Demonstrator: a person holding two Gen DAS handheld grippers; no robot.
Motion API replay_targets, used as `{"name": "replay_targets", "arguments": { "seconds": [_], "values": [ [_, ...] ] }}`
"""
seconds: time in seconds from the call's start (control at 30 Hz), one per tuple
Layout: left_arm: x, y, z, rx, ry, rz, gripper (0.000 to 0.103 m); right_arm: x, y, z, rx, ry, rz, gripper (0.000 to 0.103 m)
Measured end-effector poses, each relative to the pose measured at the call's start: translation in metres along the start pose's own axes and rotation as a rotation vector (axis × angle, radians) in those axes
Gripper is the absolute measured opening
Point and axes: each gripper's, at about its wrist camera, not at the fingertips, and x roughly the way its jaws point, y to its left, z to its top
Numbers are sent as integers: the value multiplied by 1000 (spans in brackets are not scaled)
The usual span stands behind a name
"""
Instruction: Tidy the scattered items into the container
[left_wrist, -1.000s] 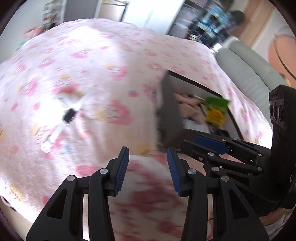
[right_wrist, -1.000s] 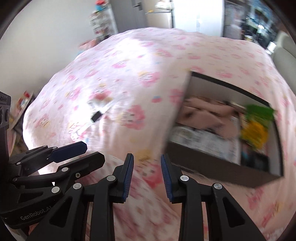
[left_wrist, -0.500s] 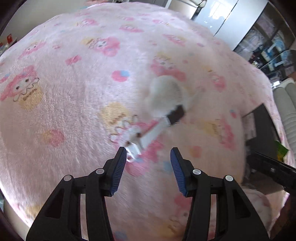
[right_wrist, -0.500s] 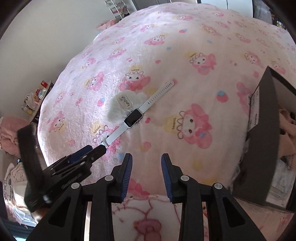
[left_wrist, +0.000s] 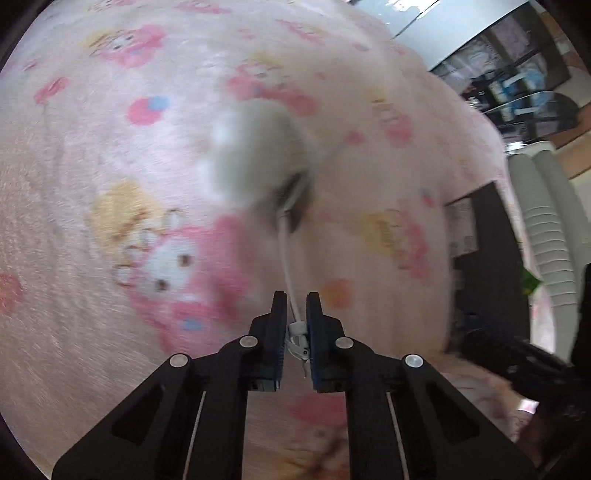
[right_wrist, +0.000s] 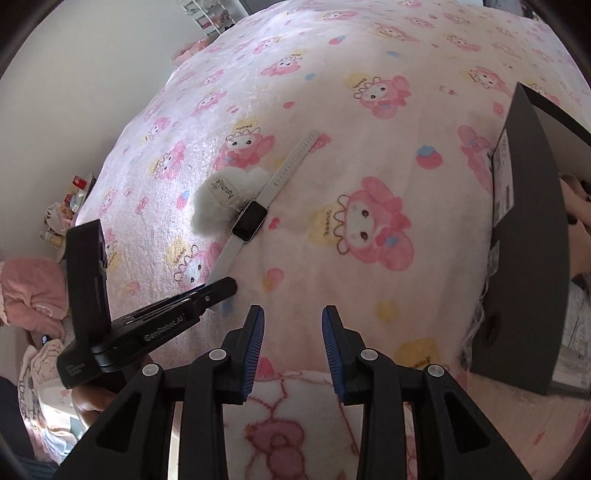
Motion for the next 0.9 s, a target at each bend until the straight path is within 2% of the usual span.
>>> {"name": "replay_targets", "arguments": {
  "seconds": [0.17,0.3,0.4,0.53,0.63,0.77,0.9],
  "values": [
    [-36,-67,-4,84,-39,-181,9,-45,-21,-14,53,-82,23,29],
    [-49,-127,-14,170,-13,-291,9,-92,-53,-36,114,-154,24,29],
    [-43,-171,-32,236,12,-289,9,-120,-81,-62,150,-185,4,29],
    [-13,-223,-62,294,88,-298,9,-152,-125,-107,206,-209,-39,29],
    [7,-252,-91,361,99,-248,9,-162,-155,-135,253,-205,-74,29],
    [43,-281,-121,387,185,-233,10,-170,-197,-177,344,-191,-110,29],
    [81,-317,-146,451,275,-225,10,-169,-226,-202,407,-187,-124,29]
  ]
}}
